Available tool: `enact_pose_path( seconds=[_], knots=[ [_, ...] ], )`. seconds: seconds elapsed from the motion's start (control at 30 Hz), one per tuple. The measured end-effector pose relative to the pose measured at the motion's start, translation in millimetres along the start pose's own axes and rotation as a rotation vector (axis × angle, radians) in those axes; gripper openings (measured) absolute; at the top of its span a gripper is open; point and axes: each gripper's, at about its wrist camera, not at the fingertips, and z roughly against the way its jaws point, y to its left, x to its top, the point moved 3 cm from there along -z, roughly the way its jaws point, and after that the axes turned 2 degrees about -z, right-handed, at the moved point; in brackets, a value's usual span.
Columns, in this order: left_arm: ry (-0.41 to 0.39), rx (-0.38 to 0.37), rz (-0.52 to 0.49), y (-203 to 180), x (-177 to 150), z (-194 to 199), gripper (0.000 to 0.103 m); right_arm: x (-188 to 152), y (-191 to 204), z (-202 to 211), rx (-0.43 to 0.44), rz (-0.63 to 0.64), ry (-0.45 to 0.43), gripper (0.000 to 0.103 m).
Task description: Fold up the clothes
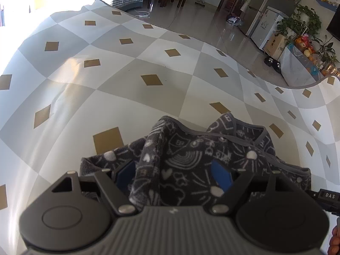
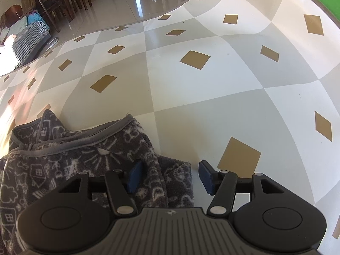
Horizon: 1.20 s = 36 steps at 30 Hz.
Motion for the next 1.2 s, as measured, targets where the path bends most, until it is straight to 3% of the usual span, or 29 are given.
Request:
enact_pose_path(
  seconds=[0.33,0.43,0.53,0.67,0.73,1.2],
  knots=[
    [-0.059,-0.030,-0.054,-18.3,2.4,0.1,0.086,0.8,17.6,38.6,0.105,0.101,-0.111,0.056],
    [-0.039,-0.064,-0.059,-24.2,-1.6,-6.8,0.090,-2.2,28.4,42.4,0.193,0.149,-0.102,0.056],
    [-0.001,-0.075,-0.062,-27.1,-6.9,-17.6,0.094,-10.1,37.9,35.6,0.247,0.187,-0.038,0.056],
    [0.066,0.015,-0.018,-9.6,-13.1,-38.1,0.094,-22.6,33.4,10.9,0.181,0.205,0.066,0.056],
    [0.091,0.051,0.016,3.7,-15.8,-46.5,0.097,-24.9,29.6,8.3,0.197,0.200,0.058,0.056],
    [0.090,0.025,0.079,11.5,-13.9,-30.2,0.100,-21.4,19.7,28.7,0.234,0.156,0.060,0.056]
  ],
)
